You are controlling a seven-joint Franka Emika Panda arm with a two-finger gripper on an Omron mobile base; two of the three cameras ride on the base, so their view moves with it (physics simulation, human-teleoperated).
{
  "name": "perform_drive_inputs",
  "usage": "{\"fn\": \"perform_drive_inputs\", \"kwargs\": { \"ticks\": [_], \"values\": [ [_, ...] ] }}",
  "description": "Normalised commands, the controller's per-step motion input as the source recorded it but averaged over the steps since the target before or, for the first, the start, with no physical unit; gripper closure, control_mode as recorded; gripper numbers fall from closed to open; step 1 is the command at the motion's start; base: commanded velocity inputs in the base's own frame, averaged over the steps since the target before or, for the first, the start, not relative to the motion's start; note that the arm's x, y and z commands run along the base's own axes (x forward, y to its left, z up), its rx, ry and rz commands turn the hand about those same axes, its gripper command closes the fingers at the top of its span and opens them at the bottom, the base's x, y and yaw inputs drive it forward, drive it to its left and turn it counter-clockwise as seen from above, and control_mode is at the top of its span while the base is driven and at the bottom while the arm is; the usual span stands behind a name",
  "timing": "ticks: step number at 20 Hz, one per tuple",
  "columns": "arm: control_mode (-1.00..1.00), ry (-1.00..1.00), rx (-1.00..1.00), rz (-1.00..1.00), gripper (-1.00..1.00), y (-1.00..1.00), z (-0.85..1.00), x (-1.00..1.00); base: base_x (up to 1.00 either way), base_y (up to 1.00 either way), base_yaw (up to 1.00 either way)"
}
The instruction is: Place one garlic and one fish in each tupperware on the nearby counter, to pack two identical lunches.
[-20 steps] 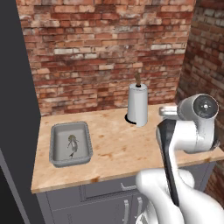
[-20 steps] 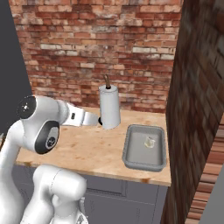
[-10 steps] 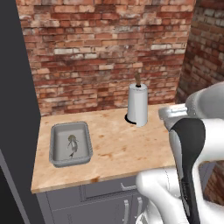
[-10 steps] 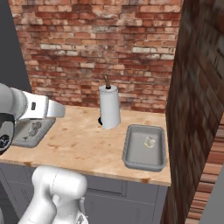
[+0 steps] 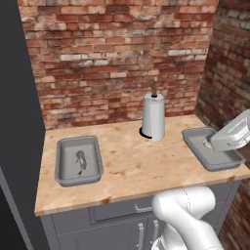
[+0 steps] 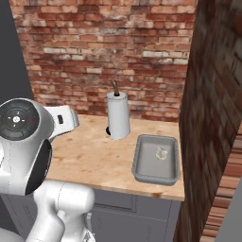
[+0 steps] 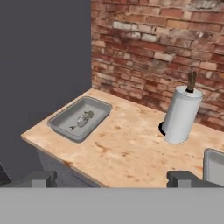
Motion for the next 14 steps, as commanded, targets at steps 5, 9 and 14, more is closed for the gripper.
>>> {"fn": "perform_drive_inputs", "kwargs": {
  "ticks": [5, 9, 14],
  "values": [
    [1.00, -0.02, 0.00, 0.02, -1.00, -0.04, 0.00, 0.00, 0.00, 0.00, 0.00],
    [1.00, 0.00, 0.00, 0.00, -1.00, 0.00, 0.00, 0.00, -0.02, 0.19, 0.00],
    [1.00, 0.00, 0.00, 0.00, -1.00, 0.00, 0.00, 0.00, -0.34, 0.18, -0.04]
  ]
}}
